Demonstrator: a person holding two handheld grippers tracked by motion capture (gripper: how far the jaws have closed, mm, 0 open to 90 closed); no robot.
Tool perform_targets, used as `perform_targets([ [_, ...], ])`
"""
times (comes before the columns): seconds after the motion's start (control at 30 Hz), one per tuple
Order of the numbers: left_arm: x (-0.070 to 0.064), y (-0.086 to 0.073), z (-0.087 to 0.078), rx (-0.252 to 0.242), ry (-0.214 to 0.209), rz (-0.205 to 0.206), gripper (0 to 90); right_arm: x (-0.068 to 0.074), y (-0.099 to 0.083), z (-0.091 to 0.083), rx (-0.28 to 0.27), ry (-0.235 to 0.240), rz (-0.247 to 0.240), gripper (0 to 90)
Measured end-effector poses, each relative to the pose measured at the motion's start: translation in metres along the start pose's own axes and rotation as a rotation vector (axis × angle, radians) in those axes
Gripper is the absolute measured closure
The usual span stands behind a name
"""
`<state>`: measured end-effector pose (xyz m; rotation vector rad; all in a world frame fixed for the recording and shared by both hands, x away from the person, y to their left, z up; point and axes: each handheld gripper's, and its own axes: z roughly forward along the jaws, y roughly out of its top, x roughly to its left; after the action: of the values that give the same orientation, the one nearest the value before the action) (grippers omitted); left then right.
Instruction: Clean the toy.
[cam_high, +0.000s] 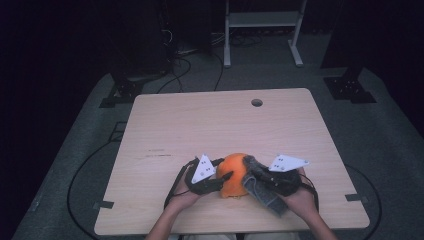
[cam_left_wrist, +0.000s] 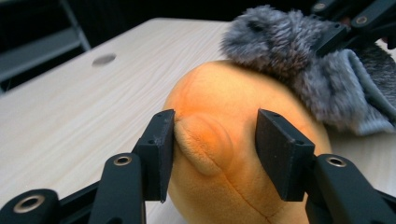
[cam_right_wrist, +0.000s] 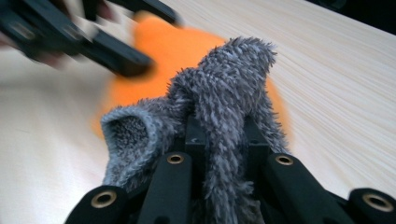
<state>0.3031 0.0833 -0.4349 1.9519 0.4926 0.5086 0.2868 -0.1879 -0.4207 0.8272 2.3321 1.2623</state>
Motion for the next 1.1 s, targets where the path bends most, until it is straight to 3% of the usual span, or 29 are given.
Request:
perform_targets([
  [0.1,0.004,-0.003,0.001,0.024,0.026,-0.034,48.6,-0.014,-0.009,-0.002,0.026,-0.049,0.053,77.1],
  [0.17,0.007,-0.004,0.0,0.037,0.038,-0.038,48.2,-0.011,-0.007,-0.005,0.005,-0.037,0.048,77.1],
  [0.23,0.008,-0.005,0.0,0.038,0.04,-0.048,47.9,0.0,0.0,-0.006,-0.029,0.009,0.015,77.1],
  [0.3,0.009,-0.006,0.001,0.04,0.044,-0.052,47.7,0.015,0.006,-0.003,-0.031,0.047,-0.028,77.0],
  [0.4,0.01,-0.006,0.0,0.046,0.037,-0.053,47.8,0.022,0.005,0.008,0.008,0.032,-0.08,76.9],
  [0.47,0.01,-0.005,-0.002,0.037,0.025,-0.056,47.4,0.012,0.001,0.011,0.009,0.035,-0.031,77.0],
  [0.5,0.01,-0.005,-0.003,0.023,0.019,-0.053,46.6,0.006,-0.001,0.012,0.016,0.015,-0.01,76.9],
  [0.63,0.008,0.001,-0.007,-0.019,-0.002,-0.016,37.6,-0.007,-0.007,0.011,0.022,-0.018,0.038,76.8],
  [0.77,0.007,-0.002,-0.001,0.001,0.003,-0.025,48.1,-0.007,-0.007,0.009,0.014,-0.028,0.047,76.8],
  [0.87,0.011,-0.004,-0.001,0.018,0.009,-0.044,52.0,0.008,-0.002,0.004,-0.009,-0.055,-0.009,76.8],
  [1.0,0.016,-0.006,0.001,0.033,0.022,-0.062,52.3,0.04,0.001,0.009,-0.005,-0.004,-0.096,76.9],
  [1.1,0.018,-0.007,0.001,0.042,0.026,-0.065,52.3,0.047,0.0,0.019,0.021,0.012,-0.119,76.9],
])
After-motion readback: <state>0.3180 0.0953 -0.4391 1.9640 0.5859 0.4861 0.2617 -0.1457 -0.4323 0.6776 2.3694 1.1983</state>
